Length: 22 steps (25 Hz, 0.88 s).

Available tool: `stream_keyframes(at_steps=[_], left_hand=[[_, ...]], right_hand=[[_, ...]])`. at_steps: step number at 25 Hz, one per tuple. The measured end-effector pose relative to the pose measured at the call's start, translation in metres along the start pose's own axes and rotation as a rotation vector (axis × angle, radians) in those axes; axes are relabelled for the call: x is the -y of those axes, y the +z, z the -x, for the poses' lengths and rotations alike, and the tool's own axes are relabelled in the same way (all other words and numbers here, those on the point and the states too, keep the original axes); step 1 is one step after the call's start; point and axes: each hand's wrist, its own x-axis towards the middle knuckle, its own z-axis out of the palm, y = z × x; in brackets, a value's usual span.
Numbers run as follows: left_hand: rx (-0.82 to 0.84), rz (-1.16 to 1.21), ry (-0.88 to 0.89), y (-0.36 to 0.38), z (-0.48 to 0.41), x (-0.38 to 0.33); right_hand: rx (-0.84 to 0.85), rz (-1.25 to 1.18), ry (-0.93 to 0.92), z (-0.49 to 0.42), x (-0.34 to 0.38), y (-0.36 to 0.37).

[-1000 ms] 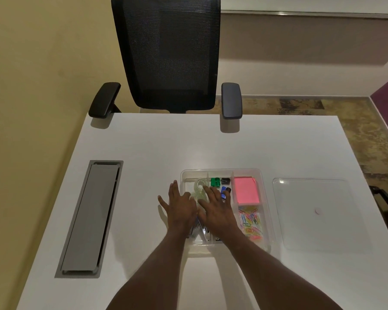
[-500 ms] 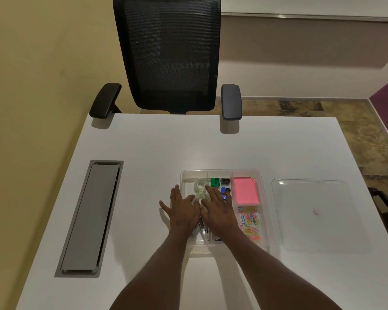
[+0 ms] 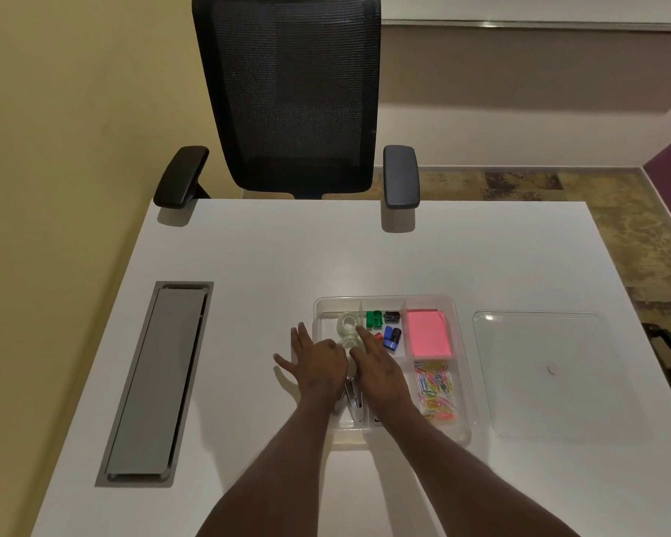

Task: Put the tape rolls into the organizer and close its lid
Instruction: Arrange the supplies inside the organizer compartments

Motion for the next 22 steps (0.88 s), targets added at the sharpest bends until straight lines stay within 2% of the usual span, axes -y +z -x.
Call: stream_keyframes(at_steps=[3, 6, 11, 18, 21, 22], left_hand=[[-0.046, 0.028, 0.004, -0.001, -0.004, 0.002], [0.017, 0.05, 0.004, -0.003, -0.011, -0.007], [0.081, 0.037, -0.008, -0.002, -0.019, -0.011], [0.018, 0.108, 0.013, -0.007, -0.01, -0.007], [-0.048, 0.15, 0.009, -0.01, 0.001, 0.0], [-0.065, 0.16, 0.016, -0.012, 0.004, 0.004]], right_hand=[[0.019, -0.166, 0.14, 0.0, 0.013, -0.01], [0.016, -0.193, 0.096, 0.002, 0.017, -0.014], [0.049, -0.262, 0.133, 0.0, 0.014, -0.01], [0.013, -0.127, 0.011, -0.005, 0.003, -0.016], [-0.086, 0.062, -0.152, -0.001, 0.001, -0.011], [-0.079, 0.095, -0.14, -0.001, 0.003, -0.012]])
